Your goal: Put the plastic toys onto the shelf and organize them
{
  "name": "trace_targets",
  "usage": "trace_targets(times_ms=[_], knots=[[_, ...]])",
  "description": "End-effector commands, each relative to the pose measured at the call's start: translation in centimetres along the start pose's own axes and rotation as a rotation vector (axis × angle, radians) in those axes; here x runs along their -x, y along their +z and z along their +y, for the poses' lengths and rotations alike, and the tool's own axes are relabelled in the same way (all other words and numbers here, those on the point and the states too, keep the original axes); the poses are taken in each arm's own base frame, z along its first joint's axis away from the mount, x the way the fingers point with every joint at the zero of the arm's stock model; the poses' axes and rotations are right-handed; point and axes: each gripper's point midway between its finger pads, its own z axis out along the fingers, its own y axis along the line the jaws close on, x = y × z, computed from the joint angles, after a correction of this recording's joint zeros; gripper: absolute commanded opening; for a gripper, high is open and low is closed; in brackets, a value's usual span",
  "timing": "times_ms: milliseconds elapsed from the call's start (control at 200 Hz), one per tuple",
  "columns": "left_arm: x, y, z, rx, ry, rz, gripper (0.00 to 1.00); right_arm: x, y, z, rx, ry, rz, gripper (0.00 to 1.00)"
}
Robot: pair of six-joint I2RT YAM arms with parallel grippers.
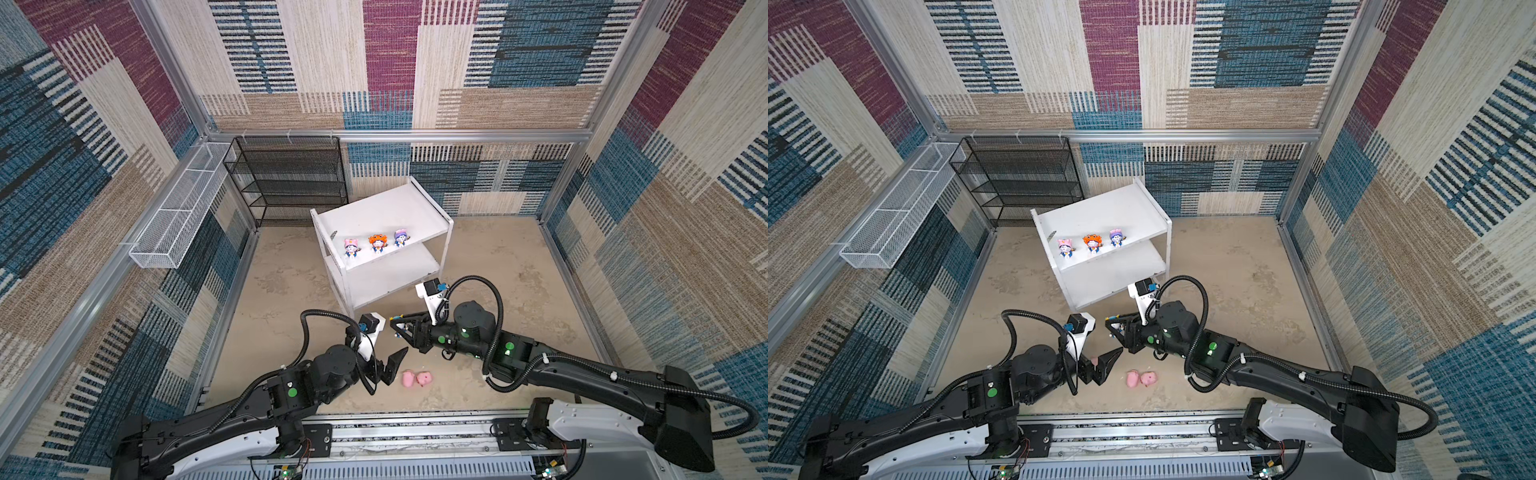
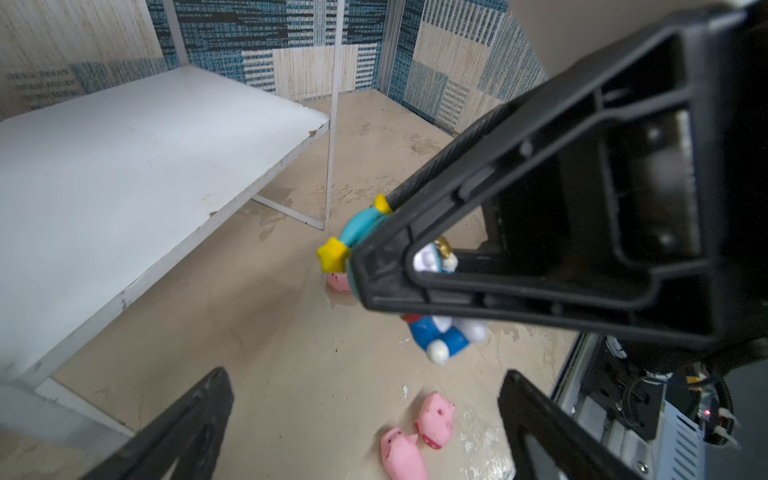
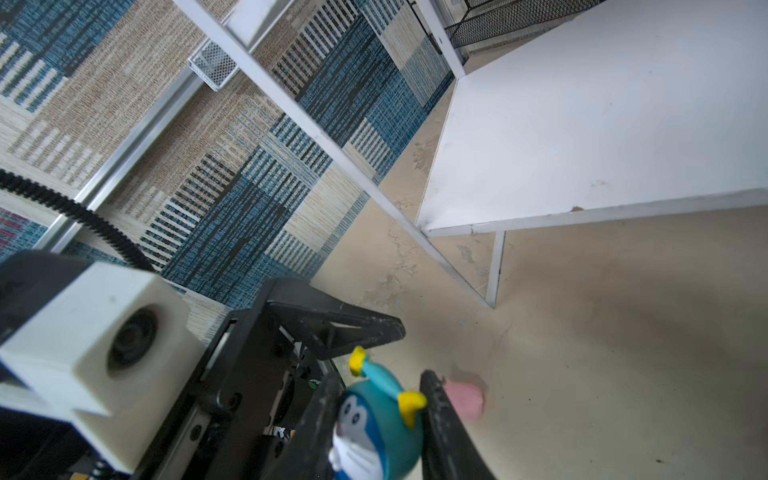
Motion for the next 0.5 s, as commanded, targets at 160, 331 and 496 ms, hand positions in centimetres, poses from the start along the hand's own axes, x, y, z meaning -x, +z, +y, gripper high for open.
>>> trace_targets(times_ms=[160, 331, 496], knots=[[4.8, 0.3, 0.2, 0.114, 0.002, -0.207, 0.91, 0.9, -0.9, 1.0, 0.043, 0.063, -0.033, 0.27], [5.2, 0.4, 0.1, 0.123, 0.016, -0.221, 0.81, 0.6, -1.2, 0.7, 0.036, 0.065, -0.035, 0.26], [5.0, 0.0, 0.7, 0.143, 0.026, -0.219, 0.75, 0.8, -1.4, 0.9, 0.039, 0.055, -0.037, 0.26]])
